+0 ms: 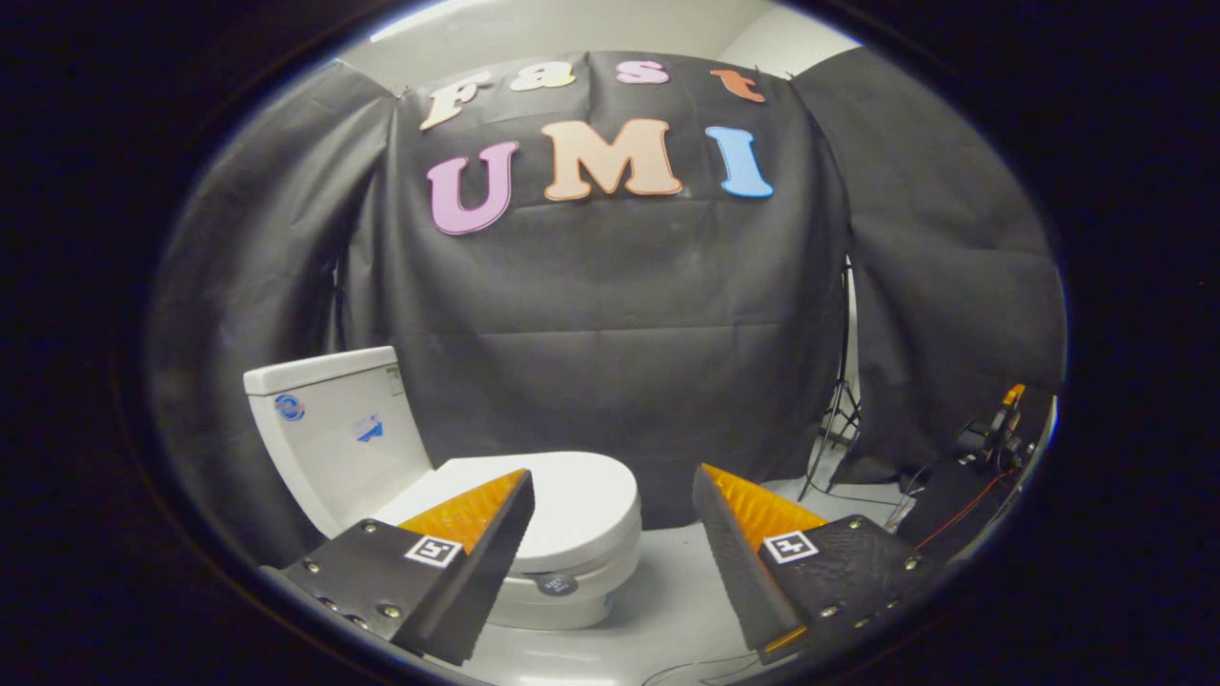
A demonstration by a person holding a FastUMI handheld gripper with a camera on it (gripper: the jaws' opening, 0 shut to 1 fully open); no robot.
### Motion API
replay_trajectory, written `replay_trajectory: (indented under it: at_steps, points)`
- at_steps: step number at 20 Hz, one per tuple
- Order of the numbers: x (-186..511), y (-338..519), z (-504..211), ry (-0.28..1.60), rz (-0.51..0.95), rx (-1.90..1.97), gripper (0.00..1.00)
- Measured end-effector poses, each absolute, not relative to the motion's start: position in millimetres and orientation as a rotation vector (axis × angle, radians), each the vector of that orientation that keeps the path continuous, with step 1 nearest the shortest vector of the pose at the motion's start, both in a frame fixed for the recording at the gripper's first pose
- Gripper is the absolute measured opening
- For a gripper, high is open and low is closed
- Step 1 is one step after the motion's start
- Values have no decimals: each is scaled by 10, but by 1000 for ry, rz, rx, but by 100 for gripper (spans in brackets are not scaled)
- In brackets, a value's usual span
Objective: Open the toilet lid.
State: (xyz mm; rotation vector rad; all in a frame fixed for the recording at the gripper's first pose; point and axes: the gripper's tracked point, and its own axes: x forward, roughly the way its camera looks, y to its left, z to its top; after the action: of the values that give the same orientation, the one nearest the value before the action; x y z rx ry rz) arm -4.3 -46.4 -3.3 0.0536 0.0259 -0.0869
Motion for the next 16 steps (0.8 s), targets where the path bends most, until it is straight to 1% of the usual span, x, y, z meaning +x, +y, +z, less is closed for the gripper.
replay_trajectory:
  at_steps: [6, 10, 16]
  points:
    - [-32, -625, -35, 19, -151, 78, 99]
    - [22, -603, -105, 28, -148, 107, 99]
    - [249, -529, -588, 160, -132, 142, 99]
